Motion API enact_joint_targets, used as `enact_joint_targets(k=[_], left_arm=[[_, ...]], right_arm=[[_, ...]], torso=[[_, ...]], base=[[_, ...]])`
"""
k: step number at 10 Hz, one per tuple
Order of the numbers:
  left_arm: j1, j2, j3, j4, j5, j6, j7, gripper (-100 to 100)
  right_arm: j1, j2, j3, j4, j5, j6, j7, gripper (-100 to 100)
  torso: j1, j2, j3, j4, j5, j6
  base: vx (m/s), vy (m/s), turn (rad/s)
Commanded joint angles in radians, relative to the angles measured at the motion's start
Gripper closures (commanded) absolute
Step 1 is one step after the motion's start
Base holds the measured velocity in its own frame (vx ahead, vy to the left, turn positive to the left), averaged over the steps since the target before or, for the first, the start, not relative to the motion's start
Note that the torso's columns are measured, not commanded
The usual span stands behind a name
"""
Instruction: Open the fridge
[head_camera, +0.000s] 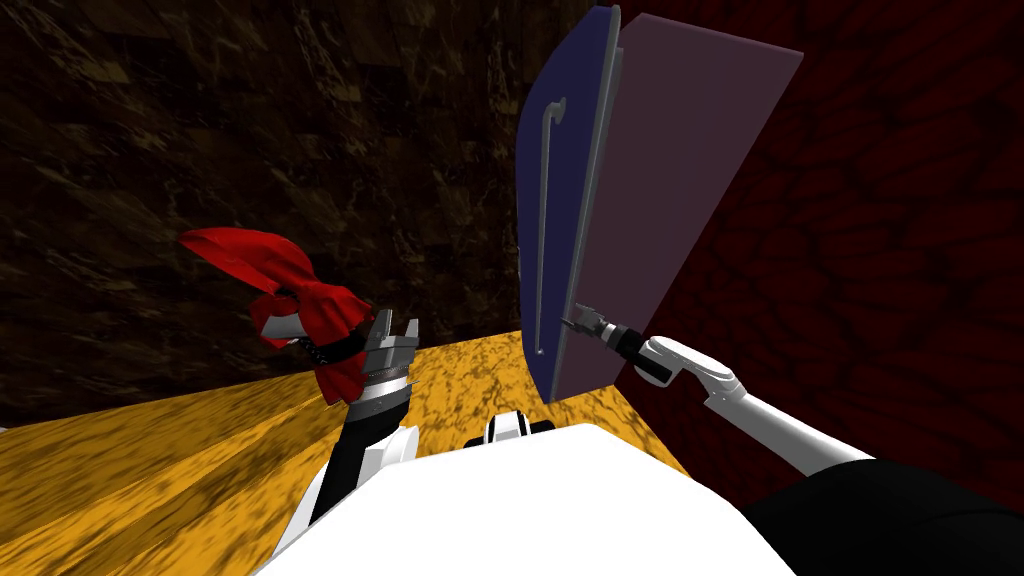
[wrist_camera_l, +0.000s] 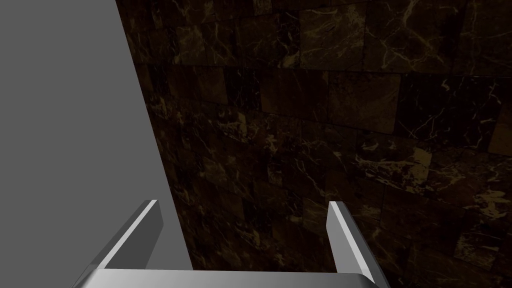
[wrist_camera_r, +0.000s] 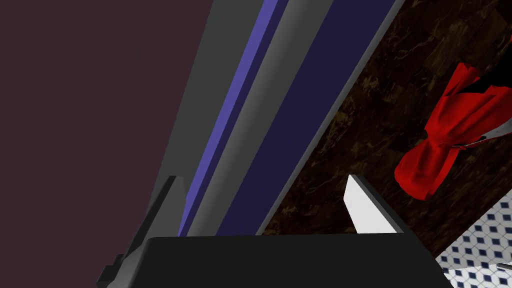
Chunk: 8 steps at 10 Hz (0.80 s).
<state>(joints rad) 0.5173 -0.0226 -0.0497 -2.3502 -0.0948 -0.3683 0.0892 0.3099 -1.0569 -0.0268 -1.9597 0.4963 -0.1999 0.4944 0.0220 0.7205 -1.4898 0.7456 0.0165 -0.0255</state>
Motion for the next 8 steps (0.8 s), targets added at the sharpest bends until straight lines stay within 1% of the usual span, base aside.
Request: enact_joint_targets(k=[1,5,8], left_arm=[[0.000,0.000,0.000,0.000,0.000,0.000,0.000,0],[0.000,0.000,0.000,0.000,0.000,0.000,0.000,0],[0.000,0.000,0.000,0.000,0.000,0.000,0.000,0]], right_arm=[[-0.034,-0.043,-0.037,-0.003,0.024,0.010,0.030,-100],[-0.034,-0.043,-0.037,-0.003,0.024,0.010,0.030,-100],[-0.034,-0.043,-0.037,-0.003,0.024,0.010,0.030,-100]], torso=[[0.003,0.001,0.001,0.001,0.001,0.004],[0.004,0.001,0.001,0.002,0.002,-0.002],[0.002,0.001,0.000,0.001,0.001,0.001]], base=[[0.004,0.062,-0.054],[0.010,0.012,0.002],[-0.005,-0.002,-0.012]])
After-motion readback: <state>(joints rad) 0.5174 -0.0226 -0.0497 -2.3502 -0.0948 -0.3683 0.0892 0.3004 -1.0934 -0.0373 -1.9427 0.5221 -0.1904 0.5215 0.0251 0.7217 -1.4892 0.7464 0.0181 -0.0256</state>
